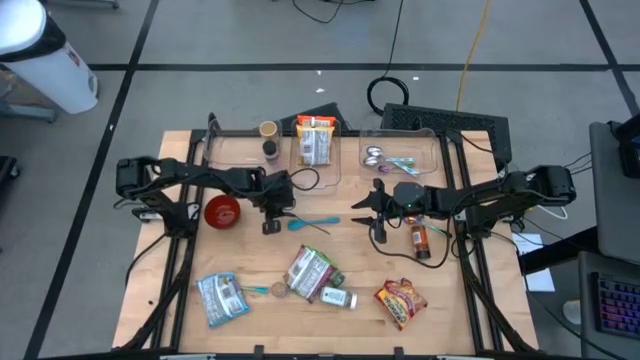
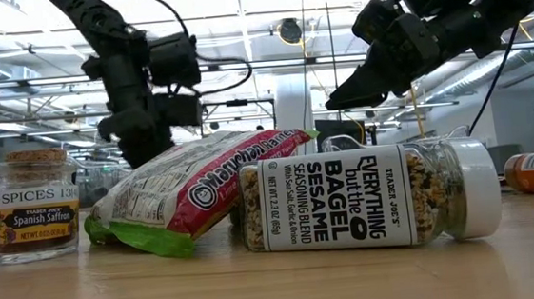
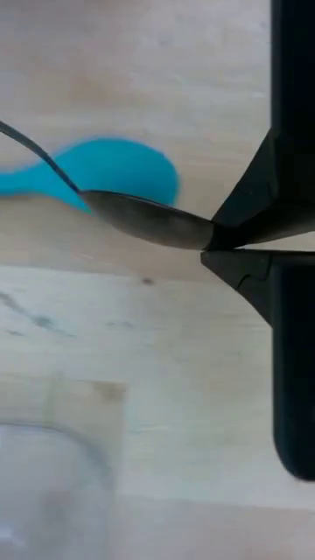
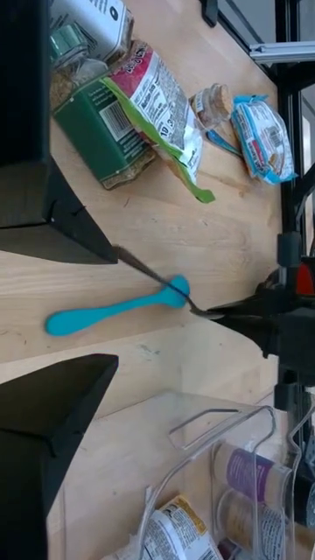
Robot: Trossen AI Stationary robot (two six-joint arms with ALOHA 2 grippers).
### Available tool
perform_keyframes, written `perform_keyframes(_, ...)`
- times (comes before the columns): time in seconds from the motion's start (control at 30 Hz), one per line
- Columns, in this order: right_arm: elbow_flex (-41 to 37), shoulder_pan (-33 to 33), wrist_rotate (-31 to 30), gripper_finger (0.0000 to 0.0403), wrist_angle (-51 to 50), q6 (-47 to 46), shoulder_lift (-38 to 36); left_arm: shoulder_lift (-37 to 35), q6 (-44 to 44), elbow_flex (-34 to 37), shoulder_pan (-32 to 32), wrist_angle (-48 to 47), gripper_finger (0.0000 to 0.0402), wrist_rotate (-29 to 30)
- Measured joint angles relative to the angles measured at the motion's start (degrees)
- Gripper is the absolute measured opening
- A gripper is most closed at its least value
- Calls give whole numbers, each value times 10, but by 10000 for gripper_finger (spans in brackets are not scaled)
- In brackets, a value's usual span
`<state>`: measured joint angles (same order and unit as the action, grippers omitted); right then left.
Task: Pick & Place Food Item
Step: Put the black spoon into the right transparent bin
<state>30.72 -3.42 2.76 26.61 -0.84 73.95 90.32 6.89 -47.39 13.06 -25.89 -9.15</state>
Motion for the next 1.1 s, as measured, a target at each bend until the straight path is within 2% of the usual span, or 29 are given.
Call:
perform_keyframes(0.17,0,0,0,174,1,2,0,0,14,-47,-13,-34,6,5)
perform_keyframes(0.47,19,5,-3,174,43,24,0,0,33,-153,-16,-56,9,100)
perform_keyframes(0.53,29,16,-32,174,41,44,0,0,33,-173,-17,-55,8,118)
perform_keyframes(0.73,53,58,-173,174,27,124,0,0,35,-201,-20,-53,9,160)
perform_keyframes(0.83,54,62,-192,174,23,129,0,0,36,-204,-20,-48,5,163)
perform_keyframes(1.1,54,61,-194,173,-9,113,0,0,35,-204,-23,-40,6,162)
